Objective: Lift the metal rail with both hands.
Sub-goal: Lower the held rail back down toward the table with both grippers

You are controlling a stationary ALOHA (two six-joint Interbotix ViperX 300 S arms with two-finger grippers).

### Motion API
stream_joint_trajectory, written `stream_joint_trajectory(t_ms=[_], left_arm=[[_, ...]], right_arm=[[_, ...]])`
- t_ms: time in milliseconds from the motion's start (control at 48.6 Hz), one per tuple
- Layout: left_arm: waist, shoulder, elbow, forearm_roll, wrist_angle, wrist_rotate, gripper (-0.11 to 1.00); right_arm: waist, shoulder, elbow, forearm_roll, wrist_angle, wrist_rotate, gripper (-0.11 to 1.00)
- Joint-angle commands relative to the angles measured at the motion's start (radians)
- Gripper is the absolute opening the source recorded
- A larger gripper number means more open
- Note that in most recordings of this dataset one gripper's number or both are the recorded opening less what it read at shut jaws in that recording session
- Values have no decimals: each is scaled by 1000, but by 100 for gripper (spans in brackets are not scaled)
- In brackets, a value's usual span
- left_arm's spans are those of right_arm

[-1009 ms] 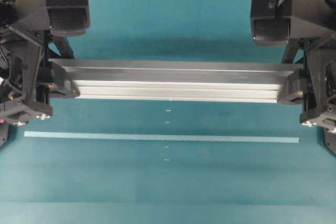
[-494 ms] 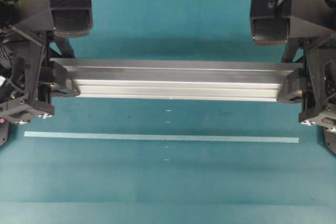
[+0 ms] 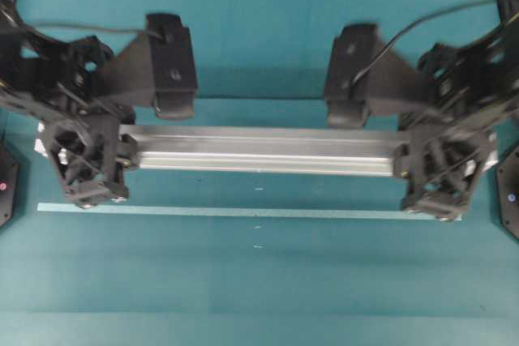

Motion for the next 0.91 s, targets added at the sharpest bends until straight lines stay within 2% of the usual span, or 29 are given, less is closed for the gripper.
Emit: stream_joint_trajectory(t_ms=[0, 144, 391, 700, 886], left_arm=[[23, -31, 26, 6, -40, -21, 34], [26, -12, 110, 8, -94, -20, 34], [28, 12, 229, 8, -207, -21, 34], [28, 77, 318, 6, -337, -25, 34], [29, 109, 342, 8, -388, -26, 34]], right_arm=[[-18, -20, 55, -8, -63, 17, 39], [-18, -31, 137, -32, -150, 5, 39], [-17, -12, 253, -44, -293, -8, 39], [-12, -2, 379, -44, -489, -5, 39], [-11, 11, 431, -44, -566, -8, 39]])
